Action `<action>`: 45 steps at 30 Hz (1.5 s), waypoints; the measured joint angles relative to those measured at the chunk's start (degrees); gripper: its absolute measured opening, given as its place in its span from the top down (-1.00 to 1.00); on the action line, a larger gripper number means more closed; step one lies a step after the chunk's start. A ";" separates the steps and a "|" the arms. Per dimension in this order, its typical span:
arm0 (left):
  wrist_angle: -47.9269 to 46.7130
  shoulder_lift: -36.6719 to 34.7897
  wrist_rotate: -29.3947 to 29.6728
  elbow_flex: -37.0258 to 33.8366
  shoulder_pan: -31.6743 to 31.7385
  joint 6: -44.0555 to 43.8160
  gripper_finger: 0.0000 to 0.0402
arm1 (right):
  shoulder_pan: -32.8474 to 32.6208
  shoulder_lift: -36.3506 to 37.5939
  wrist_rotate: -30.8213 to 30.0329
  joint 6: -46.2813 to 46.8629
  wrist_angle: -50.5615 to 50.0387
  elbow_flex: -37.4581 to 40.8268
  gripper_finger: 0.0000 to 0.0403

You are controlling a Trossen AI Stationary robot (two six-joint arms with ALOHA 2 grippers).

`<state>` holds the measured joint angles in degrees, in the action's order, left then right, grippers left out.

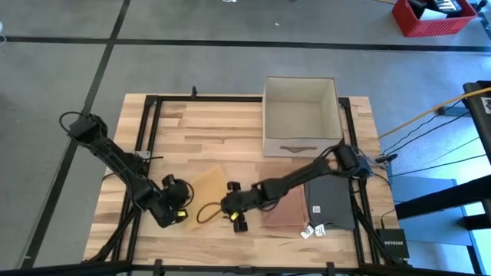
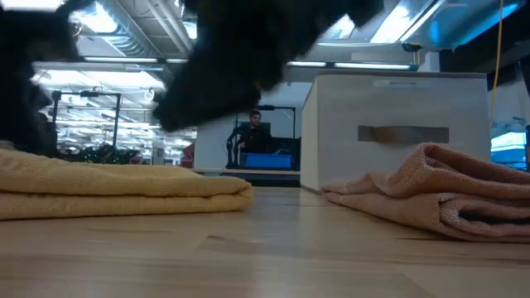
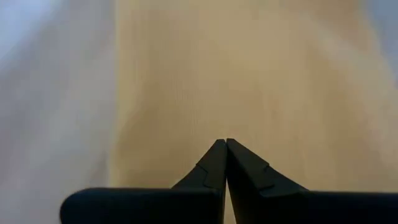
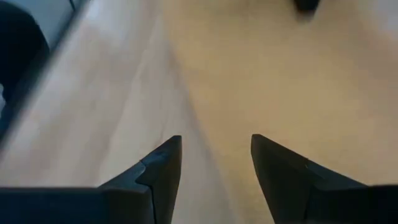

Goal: Fold towel
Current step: Stack the yellow towel into the light orange towel

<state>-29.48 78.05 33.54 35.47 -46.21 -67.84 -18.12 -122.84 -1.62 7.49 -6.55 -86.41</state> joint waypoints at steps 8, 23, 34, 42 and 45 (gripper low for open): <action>14.01 4.50 -2.36 -2.31 -3.23 -7.90 0.99 | -1.77 -5.17 -7.22 -3.48 -3.72 -0.04 0.02; 43.83 19.46 -0.56 -0.01 -3.29 1.57 0.99 | -0.63 6.52 -15.69 -16.19 -20.08 0.07 0.02; 30.36 10.65 -0.77 0.97 -2.95 7.00 0.99 | 1.48 8.44 -10.75 6.40 -25.46 0.26 0.02; 14.43 6.91 9.31 -1.05 0.78 7.25 0.99 | 1.24 2.11 -10.72 21.82 -10.83 3.17 0.02; 15.40 8.53 5.07 -3.16 1.45 3.27 0.99 | 0.40 -0.32 -10.78 20.19 -10.55 3.28 0.02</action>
<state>-14.09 86.58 38.61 32.31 -44.76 -64.57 -17.72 -123.16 -12.40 27.67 -17.11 -83.13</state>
